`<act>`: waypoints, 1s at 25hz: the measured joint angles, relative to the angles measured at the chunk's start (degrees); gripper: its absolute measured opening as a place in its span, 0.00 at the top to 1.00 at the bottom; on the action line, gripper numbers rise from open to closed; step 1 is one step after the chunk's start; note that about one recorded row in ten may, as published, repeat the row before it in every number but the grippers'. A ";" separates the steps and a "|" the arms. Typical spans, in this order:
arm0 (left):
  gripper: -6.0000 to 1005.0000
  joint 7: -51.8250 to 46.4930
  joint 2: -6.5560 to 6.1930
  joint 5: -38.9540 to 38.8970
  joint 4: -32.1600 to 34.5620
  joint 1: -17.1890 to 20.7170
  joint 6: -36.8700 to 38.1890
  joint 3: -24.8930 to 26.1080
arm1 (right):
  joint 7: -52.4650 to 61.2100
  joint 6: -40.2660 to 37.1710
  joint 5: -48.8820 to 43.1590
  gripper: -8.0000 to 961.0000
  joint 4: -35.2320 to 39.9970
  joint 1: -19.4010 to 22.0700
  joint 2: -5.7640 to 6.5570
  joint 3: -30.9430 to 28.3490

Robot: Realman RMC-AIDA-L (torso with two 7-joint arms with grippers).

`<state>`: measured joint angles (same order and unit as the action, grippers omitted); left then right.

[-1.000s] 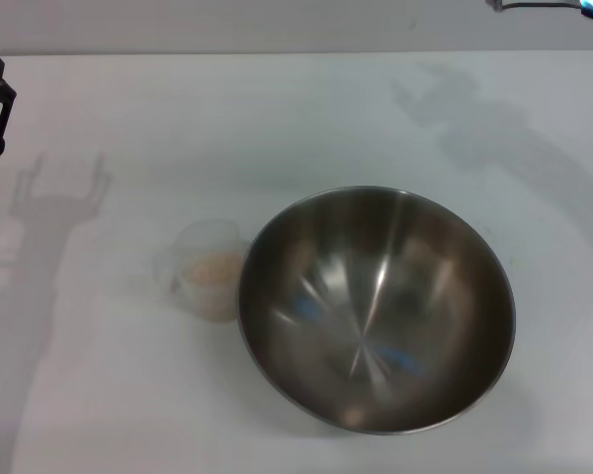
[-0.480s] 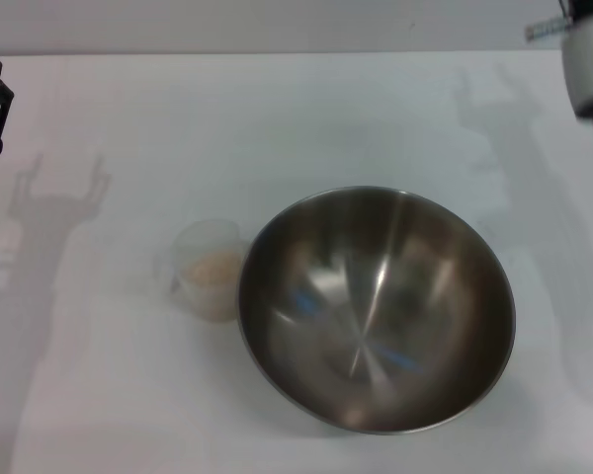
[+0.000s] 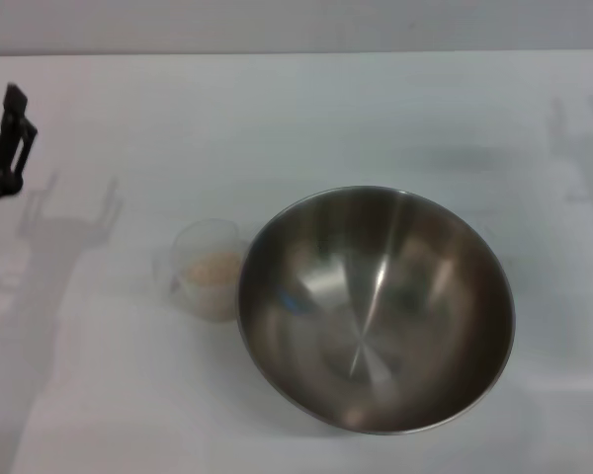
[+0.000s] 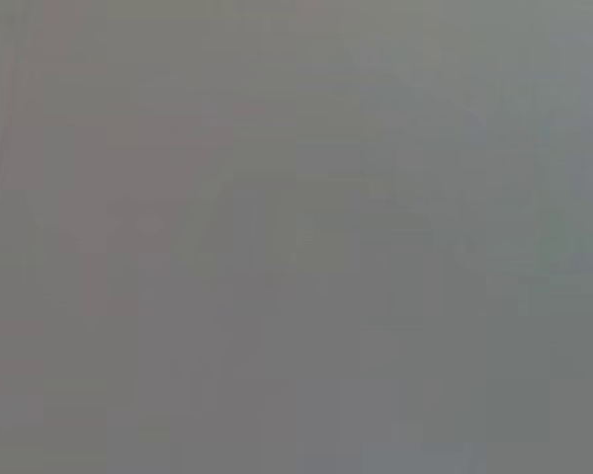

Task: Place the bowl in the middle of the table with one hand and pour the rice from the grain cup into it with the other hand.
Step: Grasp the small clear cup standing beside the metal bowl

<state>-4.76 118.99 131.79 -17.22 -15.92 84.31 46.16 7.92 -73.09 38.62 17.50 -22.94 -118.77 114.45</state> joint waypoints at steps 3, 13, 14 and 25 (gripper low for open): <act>0.25 0.24 -0.09 -0.02 0.50 2.52 1.24 -3.34 | 1.64 -0.24 0.07 0.48 -5.33 -1.87 0.39 -0.28; 0.25 0.58 -0.27 -0.04 3.18 8.56 4.91 -13.95 | 1.39 -0.61 -0.05 0.48 -8.21 -4.03 2.33 -0.49; 0.25 1.18 -0.29 -0.04 3.58 9.19 5.06 -16.49 | 1.33 -0.57 -0.04 0.48 -8.61 -4.61 2.48 -0.47; 0.25 3.17 -0.10 -0.06 4.13 9.24 -0.14 -24.69 | -2.12 0.09 -0.10 0.48 -10.16 -6.53 2.69 -0.25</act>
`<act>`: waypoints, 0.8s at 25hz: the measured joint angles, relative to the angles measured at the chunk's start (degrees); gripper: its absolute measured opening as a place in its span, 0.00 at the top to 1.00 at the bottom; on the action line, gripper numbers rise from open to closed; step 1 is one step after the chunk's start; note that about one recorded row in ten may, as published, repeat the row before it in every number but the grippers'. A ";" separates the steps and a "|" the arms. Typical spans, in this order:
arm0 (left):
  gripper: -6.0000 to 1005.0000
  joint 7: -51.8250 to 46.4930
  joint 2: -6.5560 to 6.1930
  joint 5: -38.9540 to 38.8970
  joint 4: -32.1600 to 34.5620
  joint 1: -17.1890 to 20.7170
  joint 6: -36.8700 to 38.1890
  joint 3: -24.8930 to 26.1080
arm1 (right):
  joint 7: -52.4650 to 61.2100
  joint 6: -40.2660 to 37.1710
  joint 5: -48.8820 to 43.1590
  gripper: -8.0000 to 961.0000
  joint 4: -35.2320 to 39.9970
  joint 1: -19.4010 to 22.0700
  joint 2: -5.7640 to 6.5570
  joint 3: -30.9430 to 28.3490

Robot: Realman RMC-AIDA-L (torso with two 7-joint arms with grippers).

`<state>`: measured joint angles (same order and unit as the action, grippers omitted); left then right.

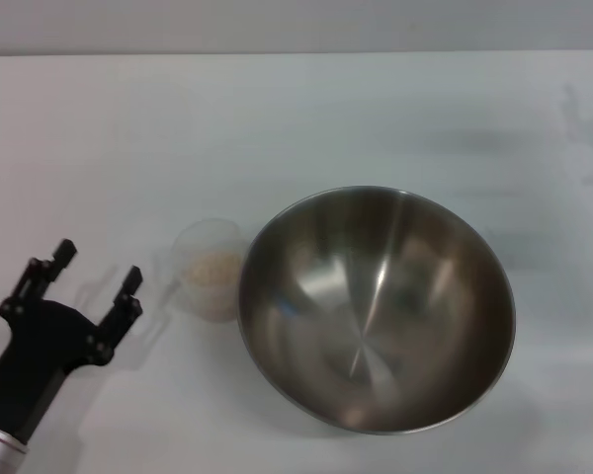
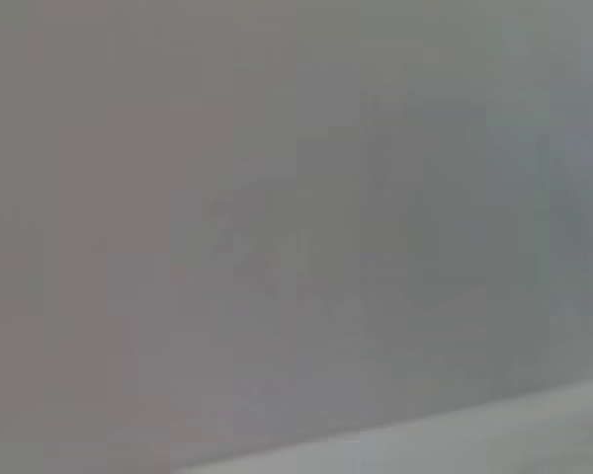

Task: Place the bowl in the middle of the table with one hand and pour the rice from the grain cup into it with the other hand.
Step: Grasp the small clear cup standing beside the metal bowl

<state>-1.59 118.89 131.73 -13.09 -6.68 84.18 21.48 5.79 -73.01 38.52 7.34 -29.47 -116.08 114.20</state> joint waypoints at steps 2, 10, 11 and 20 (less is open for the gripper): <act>0.25 0.01 0.08 0.01 -0.07 -0.27 -1.85 -0.94 | -0.05 0.00 -0.02 0.48 -0.02 -0.01 -0.02 -0.01; 0.25 0.10 0.06 0.01 -0.53 -1.06 -4.10 -2.94 | -0.10 0.00 -0.03 0.48 -0.05 -0.06 -0.03 -0.19; 0.25 0.11 0.05 0.02 -0.62 -1.08 -4.23 -3.11 | -0.11 0.00 -0.03 0.48 -0.04 -0.06 -0.02 -0.20; 0.25 0.23 0.11 -0.34 -0.75 -2.52 -6.73 -2.73 | -0.16 -0.32 -0.03 0.48 -0.05 0.18 -0.02 -0.22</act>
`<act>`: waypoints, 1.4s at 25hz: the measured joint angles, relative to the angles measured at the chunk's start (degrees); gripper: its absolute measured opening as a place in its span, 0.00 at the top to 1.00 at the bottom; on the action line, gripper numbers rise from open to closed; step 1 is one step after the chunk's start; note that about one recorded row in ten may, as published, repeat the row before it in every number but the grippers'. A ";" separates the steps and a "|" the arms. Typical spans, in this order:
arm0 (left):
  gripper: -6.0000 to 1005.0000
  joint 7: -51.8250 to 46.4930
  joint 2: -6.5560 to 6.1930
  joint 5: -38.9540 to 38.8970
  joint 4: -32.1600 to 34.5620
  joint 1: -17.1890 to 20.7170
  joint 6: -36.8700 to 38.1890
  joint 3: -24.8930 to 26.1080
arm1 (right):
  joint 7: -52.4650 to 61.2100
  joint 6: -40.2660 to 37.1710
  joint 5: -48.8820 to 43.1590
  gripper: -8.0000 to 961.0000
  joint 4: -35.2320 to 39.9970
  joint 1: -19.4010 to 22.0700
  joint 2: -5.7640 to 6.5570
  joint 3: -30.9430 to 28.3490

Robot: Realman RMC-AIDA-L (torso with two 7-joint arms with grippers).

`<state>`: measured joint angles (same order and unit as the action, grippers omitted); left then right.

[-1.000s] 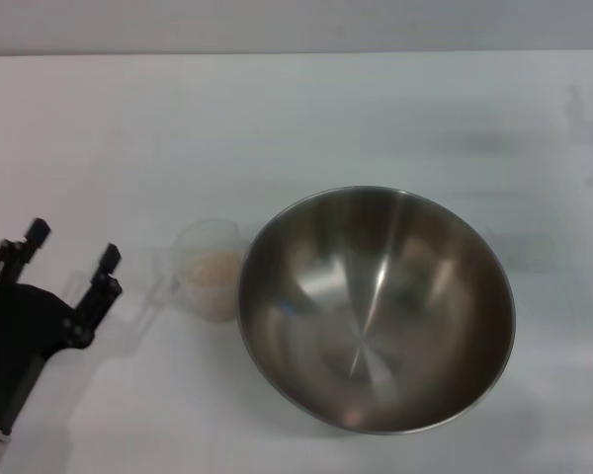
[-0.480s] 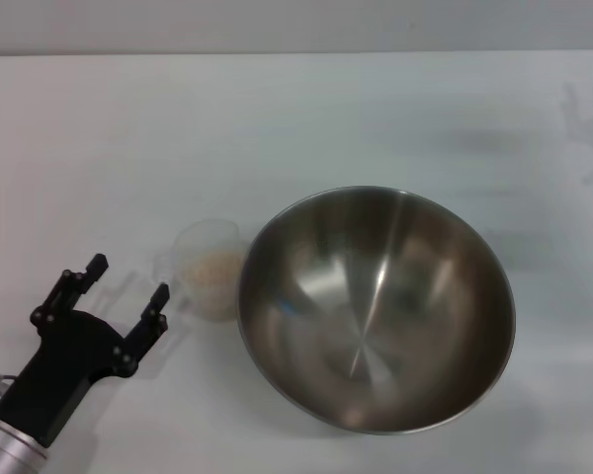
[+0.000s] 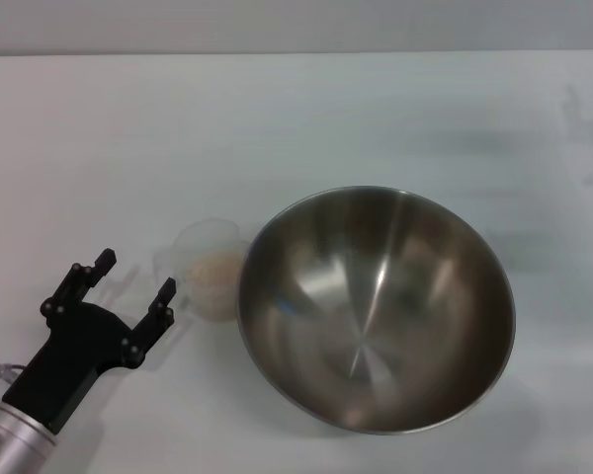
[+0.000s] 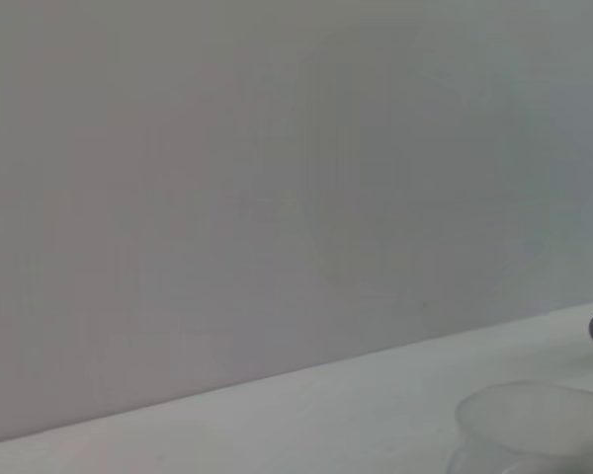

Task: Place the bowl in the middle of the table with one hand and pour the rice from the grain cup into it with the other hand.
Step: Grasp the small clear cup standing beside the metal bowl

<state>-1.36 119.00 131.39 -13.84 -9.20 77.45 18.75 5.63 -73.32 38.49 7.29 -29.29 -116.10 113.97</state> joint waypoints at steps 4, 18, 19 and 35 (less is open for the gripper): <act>0.25 0.04 0.01 -0.13 0.12 -1.18 -1.70 0.55 | -0.01 -0.11 0.00 0.48 0.01 0.14 -0.09 0.00; 0.25 0.05 -0.02 -0.18 0.47 -2.04 -2.86 4.20 | -0.01 0.16 0.00 0.48 0.13 0.28 -0.45 0.15; 0.25 0.04 0.01 -0.17 0.27 -2.05 -2.86 4.45 | -0.01 0.18 0.00 0.48 0.12 0.19 -0.48 0.22; 0.29 0.04 0.10 -0.17 -1.75 -3.12 -5.01 6.10 | -0.01 0.29 0.00 0.48 0.08 -0.69 -0.53 0.44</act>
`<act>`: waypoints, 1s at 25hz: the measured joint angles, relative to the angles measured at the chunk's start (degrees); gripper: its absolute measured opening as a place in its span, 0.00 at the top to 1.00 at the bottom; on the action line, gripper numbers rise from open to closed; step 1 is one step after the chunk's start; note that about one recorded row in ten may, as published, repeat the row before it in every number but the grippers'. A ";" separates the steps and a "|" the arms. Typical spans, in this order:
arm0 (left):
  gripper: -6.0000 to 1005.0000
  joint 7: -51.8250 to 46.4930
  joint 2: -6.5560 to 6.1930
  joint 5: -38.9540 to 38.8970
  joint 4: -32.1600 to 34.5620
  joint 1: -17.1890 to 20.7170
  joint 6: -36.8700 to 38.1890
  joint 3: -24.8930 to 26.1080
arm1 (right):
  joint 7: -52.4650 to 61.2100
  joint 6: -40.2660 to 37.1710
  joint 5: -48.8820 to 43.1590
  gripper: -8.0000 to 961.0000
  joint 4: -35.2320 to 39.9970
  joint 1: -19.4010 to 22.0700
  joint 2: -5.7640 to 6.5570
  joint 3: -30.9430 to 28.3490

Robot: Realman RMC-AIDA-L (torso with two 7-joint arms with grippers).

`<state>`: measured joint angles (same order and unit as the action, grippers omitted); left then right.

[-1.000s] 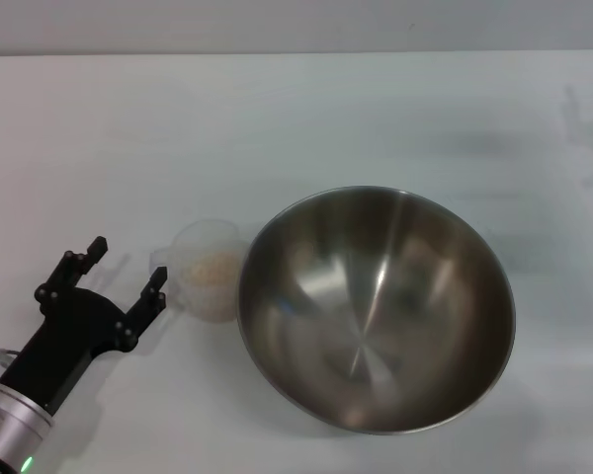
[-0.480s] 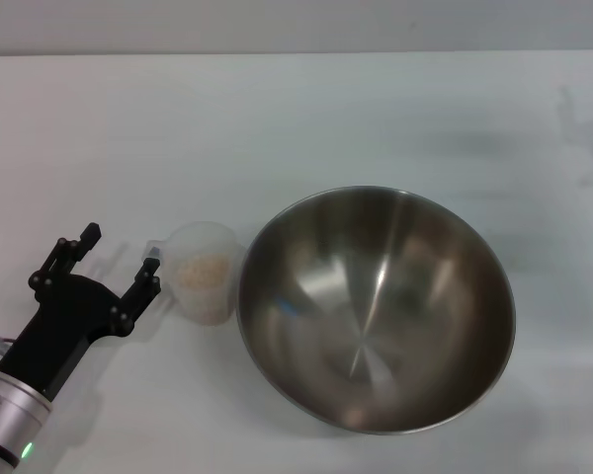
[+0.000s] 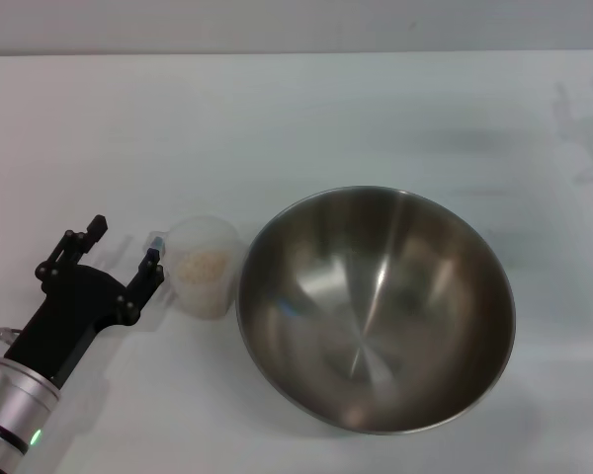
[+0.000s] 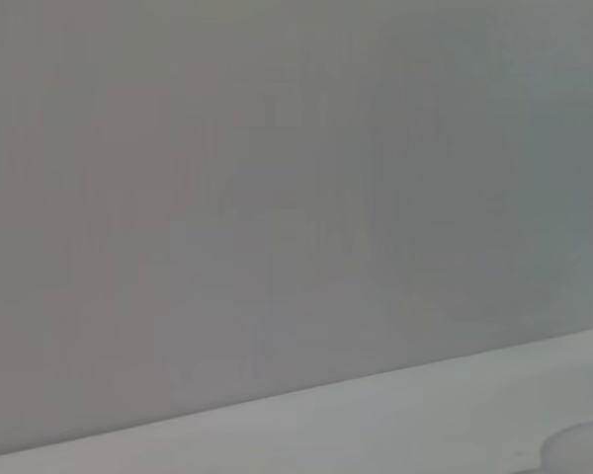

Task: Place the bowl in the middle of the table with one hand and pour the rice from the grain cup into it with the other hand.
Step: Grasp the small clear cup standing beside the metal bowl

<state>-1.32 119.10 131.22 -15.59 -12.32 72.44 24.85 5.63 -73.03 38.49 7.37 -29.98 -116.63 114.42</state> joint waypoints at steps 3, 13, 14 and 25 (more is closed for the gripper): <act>0.31 -0.13 0.04 0.00 -0.08 -0.16 -0.58 0.02 | 0.00 0.00 0.00 0.48 -0.03 -0.12 0.02 0.00; 0.60 -0.17 0.08 0.00 -1.37 -0.26 -1.98 -0.14 | 0.00 0.09 0.00 0.48 -0.08 -0.23 0.09 -0.05; 0.62 -0.13 0.08 0.06 -1.66 -0.37 -2.41 -0.23 | 0.00 0.13 0.00 0.48 -0.07 -0.27 0.12 -0.15; 0.97 0.46 0.08 -0.15 -3.85 -0.24 -2.75 1.60 | 0.00 0.87 0.00 0.48 -0.07 -1.13 0.19 -0.02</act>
<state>-0.86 119.18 131.07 -19.44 -12.56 69.69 26.45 5.63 -72.16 38.50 7.29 -31.11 -116.44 114.39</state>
